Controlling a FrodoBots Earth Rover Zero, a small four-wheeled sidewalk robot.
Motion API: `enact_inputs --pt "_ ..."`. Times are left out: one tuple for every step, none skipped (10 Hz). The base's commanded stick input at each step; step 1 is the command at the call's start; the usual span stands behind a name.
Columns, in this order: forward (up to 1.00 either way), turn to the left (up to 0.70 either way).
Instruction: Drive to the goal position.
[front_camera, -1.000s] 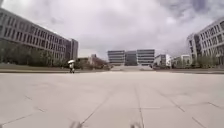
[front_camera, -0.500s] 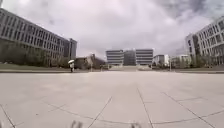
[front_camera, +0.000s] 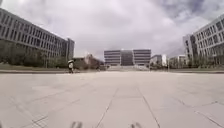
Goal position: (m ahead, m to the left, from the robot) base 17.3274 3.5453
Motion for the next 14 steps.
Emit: enact_inputs --pt "1.0 -0.29" --pt "1.0 -0.28" --pt "1.0 -0.28" --pt "1.0 -0.28" --pt "1.0 -0.17" --pt "1.0 -0.03" --pt "1.0 0.0" --pt "1.0 0.0" --pt "1.0 0.0" --pt "1.0 0.0" --pt "1.0 0.0" --pt "1.0 0.0" --pt "1.0 0.0" --pt "1.0 0.0"
